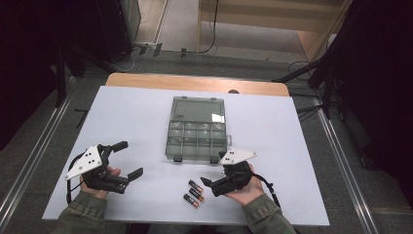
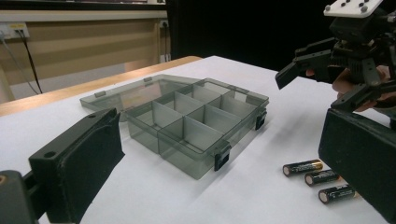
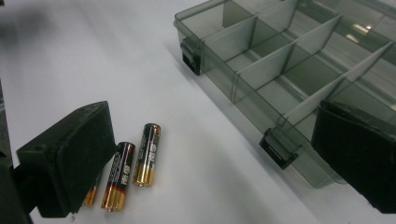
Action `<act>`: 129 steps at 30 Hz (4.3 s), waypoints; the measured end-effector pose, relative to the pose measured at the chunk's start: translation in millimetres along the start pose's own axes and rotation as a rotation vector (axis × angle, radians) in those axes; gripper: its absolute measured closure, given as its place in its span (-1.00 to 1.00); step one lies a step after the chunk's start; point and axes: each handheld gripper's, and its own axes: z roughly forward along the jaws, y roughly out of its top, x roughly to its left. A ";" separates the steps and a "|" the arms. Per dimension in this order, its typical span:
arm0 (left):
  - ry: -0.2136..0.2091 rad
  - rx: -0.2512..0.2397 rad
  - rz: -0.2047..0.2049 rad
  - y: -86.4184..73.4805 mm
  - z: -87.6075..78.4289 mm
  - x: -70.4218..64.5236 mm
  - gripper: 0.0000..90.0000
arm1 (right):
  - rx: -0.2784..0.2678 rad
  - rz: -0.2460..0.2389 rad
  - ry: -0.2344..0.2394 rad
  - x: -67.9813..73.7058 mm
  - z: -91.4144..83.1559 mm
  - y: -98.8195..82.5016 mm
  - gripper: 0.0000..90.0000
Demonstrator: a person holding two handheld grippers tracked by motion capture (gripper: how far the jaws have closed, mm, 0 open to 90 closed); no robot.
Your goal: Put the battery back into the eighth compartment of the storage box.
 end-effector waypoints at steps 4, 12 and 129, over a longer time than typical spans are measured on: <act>-0.001 0.001 0.001 0.0 0.1 0.0 -1.00 | 0.051 -0.017 0.013 2.9 8.3 3.8 -0.96; -0.002 0.004 0.002 -0.1 0.3 0.0 -1.00 | 0.109 -0.032 0.017 6.4 19.0 8.2 -0.96; -0.005 0.012 0.005 -0.7 0.8 -0.1 -1.00 | 0.070 0.774 -0.055 -78.4 6.7 14.7 0.73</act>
